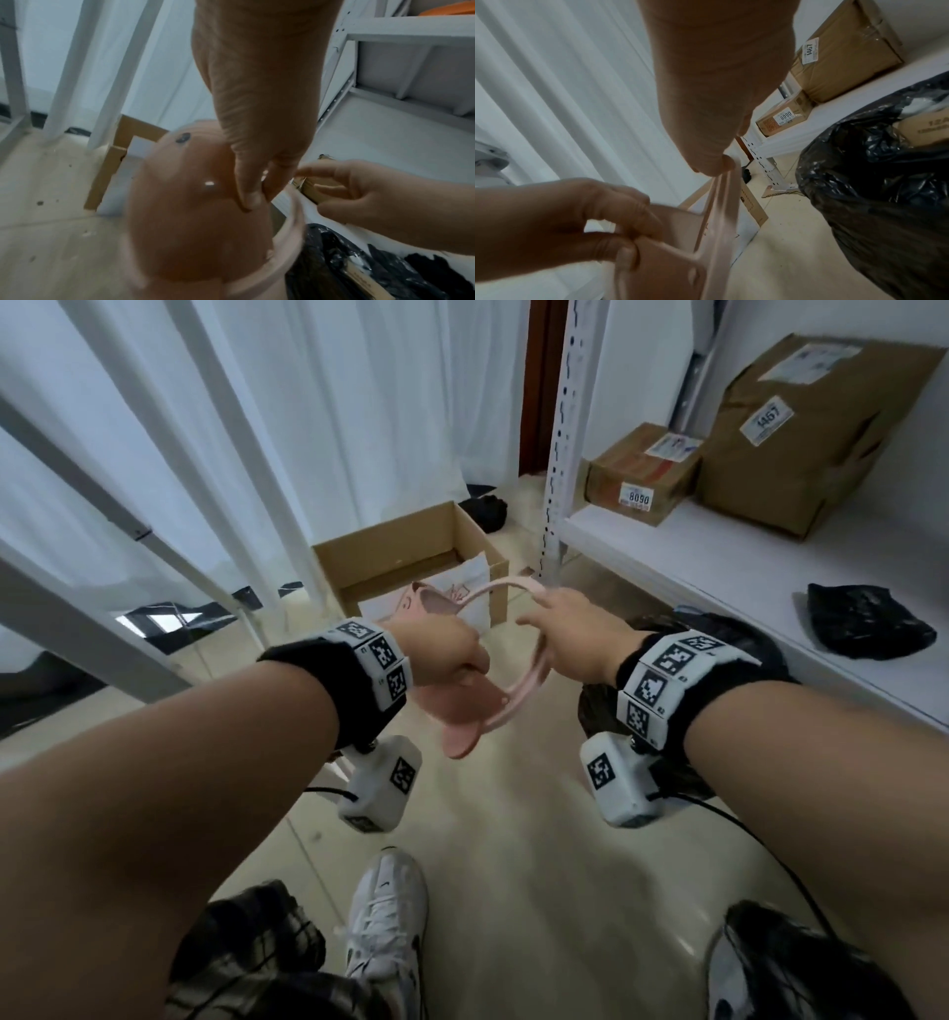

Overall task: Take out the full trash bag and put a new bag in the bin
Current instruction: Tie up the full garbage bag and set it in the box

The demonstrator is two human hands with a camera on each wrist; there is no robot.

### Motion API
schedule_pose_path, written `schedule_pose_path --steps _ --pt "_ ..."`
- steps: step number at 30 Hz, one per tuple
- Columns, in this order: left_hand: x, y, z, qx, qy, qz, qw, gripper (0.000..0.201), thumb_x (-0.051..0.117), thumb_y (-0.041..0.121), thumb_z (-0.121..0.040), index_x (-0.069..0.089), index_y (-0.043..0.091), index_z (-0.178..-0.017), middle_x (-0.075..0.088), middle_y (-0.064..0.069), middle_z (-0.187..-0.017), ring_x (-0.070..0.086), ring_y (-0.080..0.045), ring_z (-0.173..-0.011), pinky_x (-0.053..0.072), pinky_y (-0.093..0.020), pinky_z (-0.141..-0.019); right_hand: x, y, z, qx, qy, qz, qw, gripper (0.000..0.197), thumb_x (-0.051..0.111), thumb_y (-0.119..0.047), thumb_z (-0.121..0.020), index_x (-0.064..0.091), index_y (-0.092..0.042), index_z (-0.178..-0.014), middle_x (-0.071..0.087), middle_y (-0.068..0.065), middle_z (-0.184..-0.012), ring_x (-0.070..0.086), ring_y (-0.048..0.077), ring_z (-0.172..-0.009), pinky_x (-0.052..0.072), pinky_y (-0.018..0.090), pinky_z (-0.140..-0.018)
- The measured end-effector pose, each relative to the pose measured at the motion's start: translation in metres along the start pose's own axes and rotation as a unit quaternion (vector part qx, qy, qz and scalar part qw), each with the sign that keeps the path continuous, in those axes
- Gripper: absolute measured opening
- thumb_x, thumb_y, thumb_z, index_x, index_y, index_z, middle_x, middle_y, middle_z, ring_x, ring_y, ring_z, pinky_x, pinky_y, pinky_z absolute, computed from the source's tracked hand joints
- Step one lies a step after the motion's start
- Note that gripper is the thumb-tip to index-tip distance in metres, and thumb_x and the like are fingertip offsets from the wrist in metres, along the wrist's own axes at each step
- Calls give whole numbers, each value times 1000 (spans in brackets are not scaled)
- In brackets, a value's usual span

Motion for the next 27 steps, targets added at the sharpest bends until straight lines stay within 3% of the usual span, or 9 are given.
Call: schedule_pose_path --steps 2,4,8,11,17,21,24,27 --pt "11 0 -7 -26 -25 52 998 29 42 28 -92 65 19 -109 64 -4 -102 56 -27 -94 41 -33 -81 0 2 2 20 24 -43 999 49 52 -10 -88 44 -18 -136 41 10 -140 33 29 -132 32 42 -111" --pt "24 4 -12 -57 -55 79 994 41 36 40 -85 67 23 -105 65 -1 -99 57 -26 -92 46 -35 -86 4 9 4 41 21 -55 997 47 47 -9 -89 43 -15 -136 40 10 -141 33 30 -133 32 41 -109" --pt "48 13 -28 -99 -72 48 991 42 40 44 -86 72 18 -94 64 -2 -85 60 -27 -85 49 -33 -81 26 28 12 98 32 -41 994 48 46 -13 -89 41 -15 -137 44 9 -141 39 30 -129 35 42 -106" --pt "67 14 -48 -118 -82 39 989 47 44 52 -83 74 16 -88 68 -3 -86 60 -27 -80 50 -31 -77 45 39 17 139 75 -32 987 42 46 -15 -90 46 -15 -131 50 10 -133 45 30 -123 36 41 -101" --pt "109 25 -95 -90 -117 -12 989 52 40 55 -88 72 18 -102 67 -1 -108 57 -25 -105 40 -34 -96 67 53 16 222 118 -81 964 42 50 -26 -87 48 -11 -126 48 13 -129 47 33 -118 38 44 -98" --pt "126 33 -119 -68 -71 -53 994 55 34 59 -88 72 22 -103 67 2 -101 56 -22 -101 34 -36 -100 75 56 14 269 145 -138 942 40 55 -30 -85 48 -8 -118 48 15 -123 50 35 -111 43 46 -95" --pt "127 33 -123 -74 -60 -64 993 42 46 53 -87 70 23 -103 65 2 -104 54 -22 -105 30 -39 -105 79 53 11 260 135 -139 946 37 54 -26 -84 48 -9 -116 55 14 -117 52 33 -110 42 44 -93" --pt "124 30 -119 -75 -64 -84 992 25 56 33 -88 66 24 -110 61 2 -115 52 -23 -113 32 -38 -104 77 50 8 247 124 -129 952 35 52 -21 -85 48 -11 -119 56 12 -118 52 31 -111 42 43 -93"
Point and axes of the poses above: each hand's wrist, its own z-axis away from the middle knuckle, its own x-axis out of the palm, y = z × x, the point moved 2 cm from there along -z, towards the middle knuckle
